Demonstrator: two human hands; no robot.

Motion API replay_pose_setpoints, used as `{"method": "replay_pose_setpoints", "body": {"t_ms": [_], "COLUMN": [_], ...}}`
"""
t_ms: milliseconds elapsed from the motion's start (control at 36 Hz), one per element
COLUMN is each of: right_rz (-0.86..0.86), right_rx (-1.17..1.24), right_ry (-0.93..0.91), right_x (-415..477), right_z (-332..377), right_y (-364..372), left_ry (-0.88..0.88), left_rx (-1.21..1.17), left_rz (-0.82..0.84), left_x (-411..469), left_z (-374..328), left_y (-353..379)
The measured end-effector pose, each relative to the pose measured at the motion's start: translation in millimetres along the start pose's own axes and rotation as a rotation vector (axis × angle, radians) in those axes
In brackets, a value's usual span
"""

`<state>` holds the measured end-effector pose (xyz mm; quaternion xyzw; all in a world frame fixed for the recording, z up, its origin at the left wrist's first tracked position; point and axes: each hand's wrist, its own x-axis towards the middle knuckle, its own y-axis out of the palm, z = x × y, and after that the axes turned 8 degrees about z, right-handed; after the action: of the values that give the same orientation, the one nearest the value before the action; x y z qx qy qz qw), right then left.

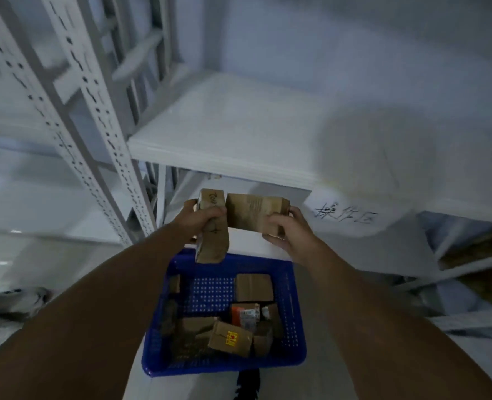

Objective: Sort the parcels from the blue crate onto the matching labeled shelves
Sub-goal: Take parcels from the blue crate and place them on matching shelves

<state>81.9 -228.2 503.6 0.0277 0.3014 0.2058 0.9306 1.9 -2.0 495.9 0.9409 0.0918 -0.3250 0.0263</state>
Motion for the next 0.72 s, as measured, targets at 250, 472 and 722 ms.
{"method": "replay_pose_setpoints", "body": {"t_ms": [250, 472, 722], "right_rz": [-0.212, -0.551, -0.69], "right_rx": [0.034, -0.44, -0.727], "right_ry": [-0.442, -0.871, -1.104], "right_x": [-172.2, -293.8, -424.1], "right_z": [138.6, 234.5, 274.5], "right_y": [22.6, 55.3, 48.1], "left_ry": [0.195, 0.444, 0.616], "left_rx": [0.087, 0.099, 0.019], "left_rz": [0.038, 0.085, 0.281], "left_x": [-124.0, -224.9, -318.9], "left_z": [-144.6, -262.9, -342.8], "left_y": [21.7, 80.0, 158.7]}}
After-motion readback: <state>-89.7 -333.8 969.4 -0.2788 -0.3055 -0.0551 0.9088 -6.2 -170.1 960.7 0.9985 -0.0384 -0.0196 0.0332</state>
